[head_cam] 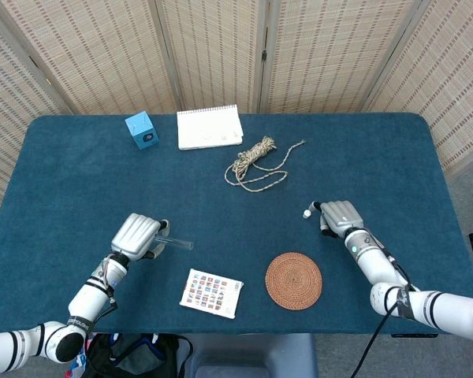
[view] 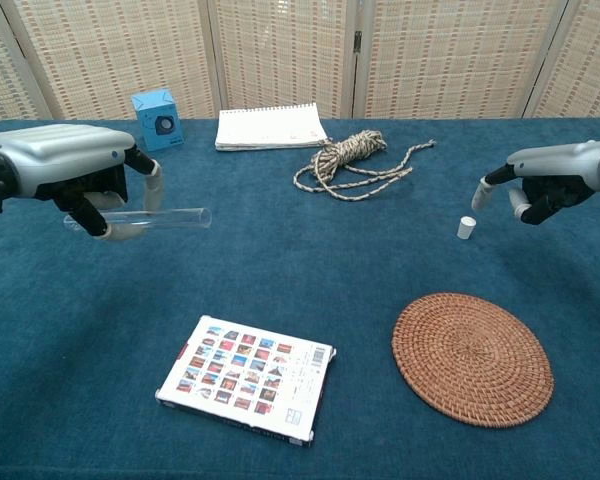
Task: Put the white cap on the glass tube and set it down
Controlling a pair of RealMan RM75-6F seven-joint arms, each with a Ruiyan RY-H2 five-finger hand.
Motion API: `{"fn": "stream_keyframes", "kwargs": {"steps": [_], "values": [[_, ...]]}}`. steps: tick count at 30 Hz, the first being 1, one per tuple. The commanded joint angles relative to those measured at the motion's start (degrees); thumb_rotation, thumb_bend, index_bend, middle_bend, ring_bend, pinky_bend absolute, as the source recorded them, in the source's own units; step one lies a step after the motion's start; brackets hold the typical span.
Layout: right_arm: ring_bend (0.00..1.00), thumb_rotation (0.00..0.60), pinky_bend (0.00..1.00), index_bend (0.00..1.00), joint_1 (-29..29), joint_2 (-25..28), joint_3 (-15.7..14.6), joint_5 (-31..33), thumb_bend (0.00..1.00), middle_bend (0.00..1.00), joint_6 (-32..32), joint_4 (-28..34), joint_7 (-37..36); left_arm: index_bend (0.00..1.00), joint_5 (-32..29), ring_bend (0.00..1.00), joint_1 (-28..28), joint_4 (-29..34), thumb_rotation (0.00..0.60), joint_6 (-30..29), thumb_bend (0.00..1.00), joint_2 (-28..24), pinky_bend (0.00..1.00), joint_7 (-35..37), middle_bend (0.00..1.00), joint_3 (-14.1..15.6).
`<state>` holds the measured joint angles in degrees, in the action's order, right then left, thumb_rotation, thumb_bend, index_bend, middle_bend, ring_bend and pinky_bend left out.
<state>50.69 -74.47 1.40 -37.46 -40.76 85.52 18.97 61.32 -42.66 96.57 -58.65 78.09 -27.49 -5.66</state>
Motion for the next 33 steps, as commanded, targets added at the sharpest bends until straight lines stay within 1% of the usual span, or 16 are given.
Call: {"fn": "stream_keyframes", "kwargs": {"steps": [1, 3, 6, 9, 11, 13, 14, 15, 16, 18, 19, 20, 22, 24, 26, 33], "values": [[1.00, 0.600, 1.00, 0.22, -1.10, 1.96, 1.24, -2.19, 0.83, 0.98, -2.94, 2.65, -1.19, 0.54, 0.06, 0.99, 0.11, 0.00, 0.600, -0.02, 0.41, -0.09, 1.00, 0.07, 0.97, 0.05], [0.96, 0.600, 0.96, 0.22, -1.94, 2.84, 2.01, -3.91, 0.73, 0.93, -4.81, 3.92, -2.16, 0.54, 0.10, 0.99, 0.19, 0.02, 0.600, -0.02, 0.41, -0.16, 1.00, 0.07, 0.97, 0.10], [0.80, 0.600, 0.85, 0.22, -3.47, 3.76, 3.24, -7.06, 0.58, 0.82, -7.84, 5.35, -3.97, 0.54, 0.18, 0.99, 0.33, 0.11, 0.600, -0.08, 0.41, -0.20, 1.00, 0.13, 0.97, 0.13], [0.68, 0.600, 0.80, 0.22, -4.87, 4.11, 4.29, -9.30, 0.48, 0.71, -10.12, 6.04, -5.76, 0.54, 0.16, 0.99, 0.34, 0.23, 0.600, 0.10, 0.41, -0.22, 1.00, 0.08, 0.97, 0.19], [0.62, 0.600, 0.77, 0.22, -5.74, 3.94, 5.05, -10.56, 0.44, 0.65, -11.18, 5.97, -7.27, 0.54, 0.17, 0.99, 0.36, 0.25, 0.600, 0.06, 0.41, -0.15, 1.00, 0.04, 0.97, 0.15], [0.53, 0.600, 0.69, 0.22, -6.38, 3.64, 5.51, -11.68, 0.40, 0.56, -11.48, 5.54, -8.56, 0.54, 0.12, 0.99, 0.34, 0.28, 0.600, 0.11, 0.41, -0.13, 1.00, -0.02, 0.97, 0.09], [0.46, 0.600, 0.62, 0.22, -6.55, 3.50, 5.60, -12.10, 0.38, 0.49, -11.40, 5.28, -8.90, 0.54, 0.14, 0.99, 0.32, 0.29, 0.600, 0.10, 0.41, -0.12, 1.00, -0.09, 0.97, 0.06], [0.37, 0.600, 0.54, 0.22, -6.69, 3.29, 5.64, -12.50, 0.37, 0.40, -11.35, 4.91, -9.08, 0.54, 0.10, 0.99, 0.28, 0.30, 0.600, 0.13, 0.41, -0.10, 1.00, -0.15, 0.97, 0.02], [0.28, 0.600, 0.44, 0.22, -6.81, 2.93, 5.66, -12.97, 0.36, 0.31, -11.32, 4.36, -9.11, 0.54, 0.03, 0.99, 0.27, 0.35, 0.600, 0.18, 0.41, -0.07, 1.00, -0.18, 0.97, 0.01], [0.11, 0.600, 0.25, 0.22, -6.90, 2.28, 5.70, -13.63, 0.34, 0.17, -11.03, 3.45, -9.13, 0.55, -0.01, 0.99, 0.27, 0.35, 0.600, 0.17, 0.41, -0.01, 1.00, -0.35, 0.97, 0.02], [0.05, 0.600, 0.16, 0.22, -6.93, 1.92, 5.77, -13.92, 0.33, 0.12, -10.94, 2.98, -9.19, 0.55, -0.05, 0.99, 0.28, 0.35, 0.600, 0.20, 0.41, 0.02, 1.00, -0.39, 0.97, 0.04], [0.01, 0.600, 0.11, 0.22, -6.98, 1.52, 5.86, -14.23, 0.33, 0.08, -10.91, 2.47, -9.30, 0.55, -0.13, 0.99, 0.29, 0.38, 0.600, 0.26, 0.41, 0.03, 1.00, -0.40, 0.97, 0.06], [0.00, 0.600, 0.03, 0.22, -7.07, 0.42, 6.09, -14.83, 0.32, 0.03, -10.92, 1.11, -9.52, 0.55, -0.25, 0.99, 0.29, 0.29, 0.600, 0.32, 0.41, 0.10, 1.00, -0.50, 0.97, 0.09], [0.00, 0.600, 0.00, 0.22, -7.18, -0.88, 6.32, -15.69, 0.32, 0.02, -11.21, -0.50, -9.69, 0.55, -0.37, 0.99, 0.32, 0.22, 0.600, 0.38, 0.41, 0.18, 1.00, -0.50, 0.97, 0.12], [0.00, 0.600, 0.00, 0.23, -7.29, -2.14, 6.40, -16.38, 0.32, 0.02, -11.40, -1.96, -9.79, 0.55, -0.42, 0.99, 0.35, 0.13, 0.600, 0.43, 0.41, 0.29, 1.00, -0.50, 0.97, 0.18], [0.00, 0.600, 0.00, 0.37, -7.24, -7.04, 5.58, -18.97, 0.32, 0.00, -10.61, -8.25, -8.47, 0.55, -0.66, 0.99, 0.29, -0.20, 0.600, 0.64, 0.41, 0.63, 1.00, -0.64, 0.97, 0.17]]}}
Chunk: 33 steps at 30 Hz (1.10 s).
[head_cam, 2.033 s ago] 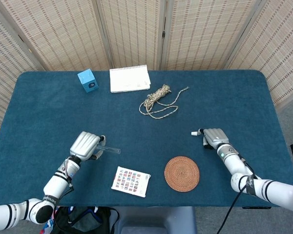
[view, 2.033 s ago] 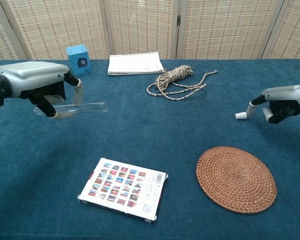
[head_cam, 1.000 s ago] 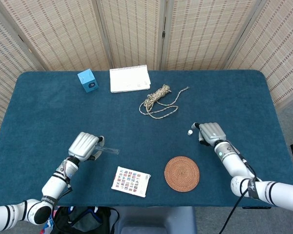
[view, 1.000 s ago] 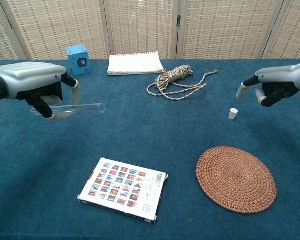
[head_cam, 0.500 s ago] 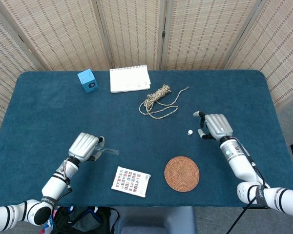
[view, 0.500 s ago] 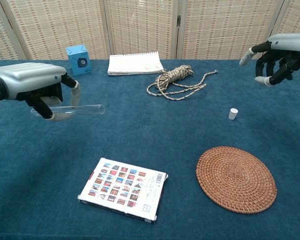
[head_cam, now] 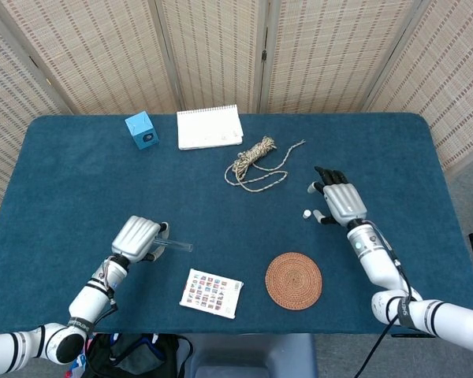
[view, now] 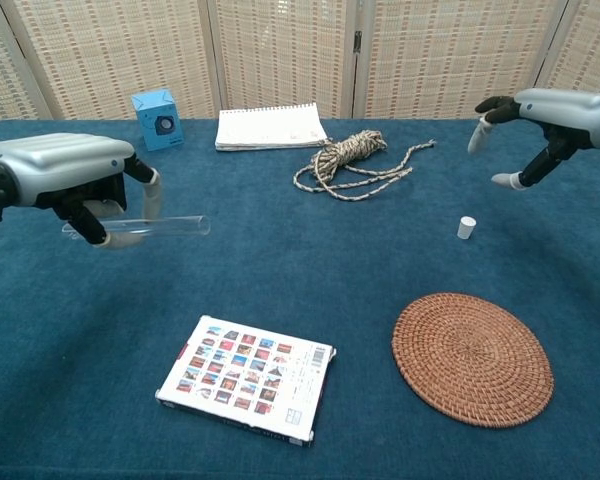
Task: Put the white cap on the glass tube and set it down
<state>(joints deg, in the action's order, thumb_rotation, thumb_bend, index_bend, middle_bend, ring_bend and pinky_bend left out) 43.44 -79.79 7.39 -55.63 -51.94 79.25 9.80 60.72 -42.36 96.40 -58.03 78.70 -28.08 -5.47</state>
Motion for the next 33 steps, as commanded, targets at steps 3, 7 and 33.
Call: {"fn": "stream_keyframes", "kwargs": {"steps": [3, 7, 33], "values": [[0.00, 0.600, 0.00, 0.39, 0.04, -3.16, -0.56, -0.50, 0.32, 0.00, 1.68, -3.90, 1.14, 0.55, -0.14, 0.99, 0.04, -0.08, 0.600, 0.05, 0.41, 0.16, 1.00, 0.10, 0.97, -0.02], [0.00, 0.600, 0.00, 0.41, 0.08, -5.03, -0.63, 0.21, 0.29, 0.02, 3.37, -6.49, 1.78, 0.55, -0.18, 0.99, 0.11, -0.44, 0.600, 0.25, 0.41, 0.39, 1.00, 0.24, 0.97, 0.16], [0.00, 0.600, 0.00, 0.45, 1.49, -12.74, 1.94, 2.12, 0.30, 0.06, 9.77, -18.55, 3.00, 0.55, -0.25, 0.99, 0.11, -2.10, 0.600, 1.36, 0.41, 1.22, 1.00, 1.13, 0.97, 0.36]]}}
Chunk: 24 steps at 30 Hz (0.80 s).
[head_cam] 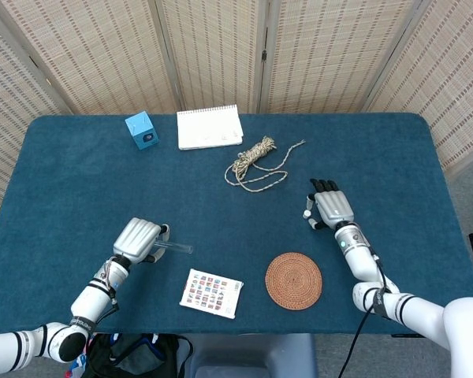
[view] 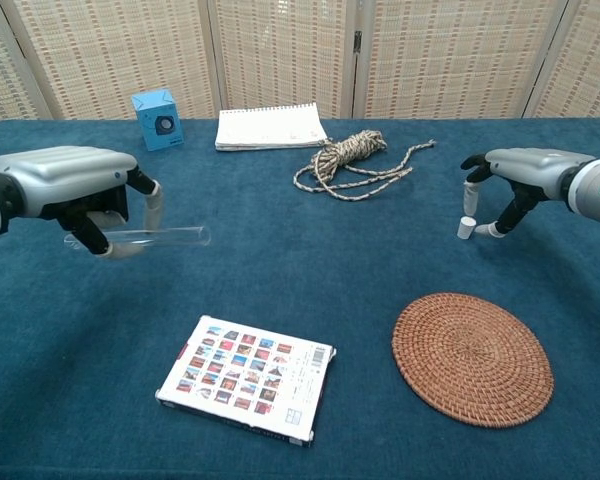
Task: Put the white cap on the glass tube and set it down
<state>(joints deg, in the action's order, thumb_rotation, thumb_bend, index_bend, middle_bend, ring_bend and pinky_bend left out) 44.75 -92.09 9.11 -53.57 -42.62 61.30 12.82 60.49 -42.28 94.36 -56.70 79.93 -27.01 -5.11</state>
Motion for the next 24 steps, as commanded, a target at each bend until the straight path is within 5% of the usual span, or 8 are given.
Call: {"fn": "stream_keyframes", "kwargs": {"steps": [1, 24], "values": [[0.00, 0.600, 0.00, 0.45, 0.25, -0.61, 0.30, 0.08, 0.30, 0.06, 0.66, -0.87, -0.01, 0.55, -0.02, 0.99, 0.03, -0.10, 0.600, 0.05, 0.41, -0.03, 1.00, 0.09, 0.97, 0.01], [0.00, 0.600, 0.00, 0.50, 1.38, -2.98, 1.72, 0.32, 0.33, 0.10, 2.81, -4.03, 1.11, 0.55, 0.26, 0.99, 0.16, -1.41, 0.600, 0.64, 0.41, 0.41, 1.00, 1.09, 0.97, 0.07]]}}
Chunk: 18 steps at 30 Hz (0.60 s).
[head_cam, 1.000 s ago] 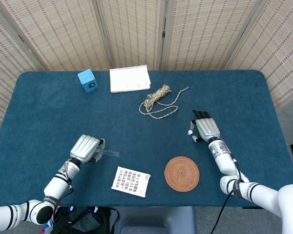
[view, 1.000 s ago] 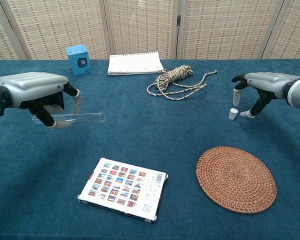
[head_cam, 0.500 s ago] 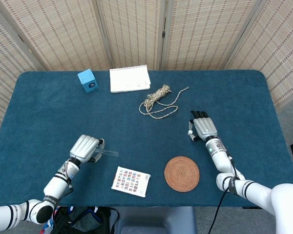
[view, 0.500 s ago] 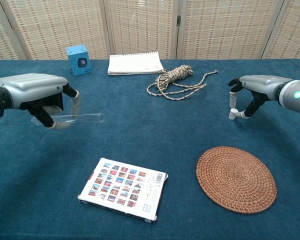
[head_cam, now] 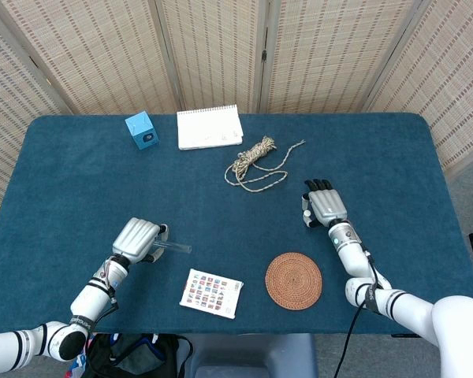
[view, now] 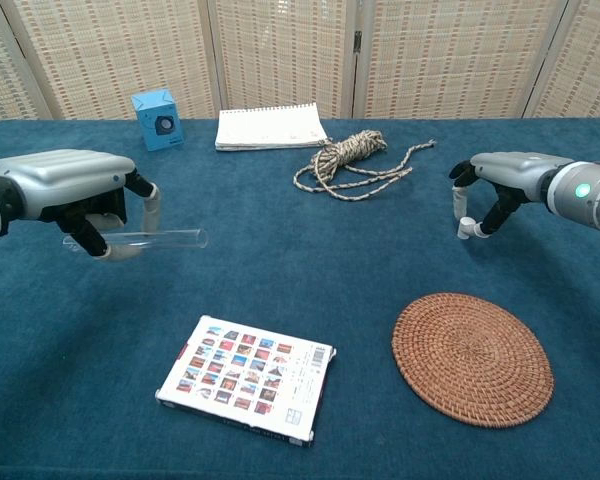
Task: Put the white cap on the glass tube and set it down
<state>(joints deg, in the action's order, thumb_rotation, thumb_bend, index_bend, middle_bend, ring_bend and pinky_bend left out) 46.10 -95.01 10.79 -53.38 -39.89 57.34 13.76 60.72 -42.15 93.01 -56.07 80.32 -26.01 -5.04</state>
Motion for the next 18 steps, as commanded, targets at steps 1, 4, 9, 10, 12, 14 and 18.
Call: {"fn": "stream_keyframes", "kwargs": {"steps": [1, 4, 9, 10, 12, 14, 18], "values": [[0.00, 0.600, 0.00, 0.51, 0.06, -0.09, 0.06, 0.21, 0.33, 0.10, 0.12, -0.12, 0.30, 0.55, 0.06, 0.99, 0.05, -0.13, 0.600, 0.02, 0.41, 0.03, 1.00, 0.09, 0.97, 0.03], [0.00, 0.600, 0.00, 0.53, 0.05, -0.16, 0.17, 0.45, 0.35, 0.13, 0.08, -0.17, 0.65, 0.55, 0.02, 0.99, 0.12, -0.25, 0.600, 0.12, 0.41, 0.09, 1.00, 0.27, 0.97, 0.06], [0.00, 0.600, 0.00, 0.58, -0.25, 0.71, 0.58, -0.03, 0.40, 0.16, -0.80, 1.52, 0.37, 0.55, -0.47, 0.99, 0.06, -0.34, 0.600, 0.54, 0.41, 0.09, 1.00, 0.82, 0.97, -0.25], [0.00, 0.600, 0.00, 0.59, -0.39, 1.34, 0.70, -0.42, 0.40, 0.17, -1.19, 2.55, 0.19, 0.55, -0.64, 0.99, -0.02, -0.29, 0.600, 0.71, 0.41, -0.03, 1.00, 1.05, 0.97, -0.44], [0.00, 0.600, 0.00, 0.61, -0.67, 2.87, 0.97, -1.22, 0.41, 0.19, -2.08, 5.02, -0.13, 0.55, -1.09, 0.99, -0.17, 0.07, 0.600, 1.10, 0.41, -0.37, 1.00, 1.72, 0.97, -0.94], [0.00, 0.600, 0.00, 0.63, -0.95, 4.50, 1.28, -1.93, 0.42, 0.20, -3.01, 7.64, -0.37, 0.55, -1.79, 0.99, -0.36, 0.68, 0.600, 1.79, 0.41, -0.90, 1.00, 2.77, 0.97, -1.57], [0.00, 0.600, 0.00, 0.66, -1.80, 9.07, 2.35, -3.88, 0.44, 0.22, -5.74, 15.32, -1.28, 0.55, -3.53, 0.99, -1.02, 2.03, 0.600, 3.69, 0.41, -2.40, 1.00, 5.55, 0.97, -3.26]]}}
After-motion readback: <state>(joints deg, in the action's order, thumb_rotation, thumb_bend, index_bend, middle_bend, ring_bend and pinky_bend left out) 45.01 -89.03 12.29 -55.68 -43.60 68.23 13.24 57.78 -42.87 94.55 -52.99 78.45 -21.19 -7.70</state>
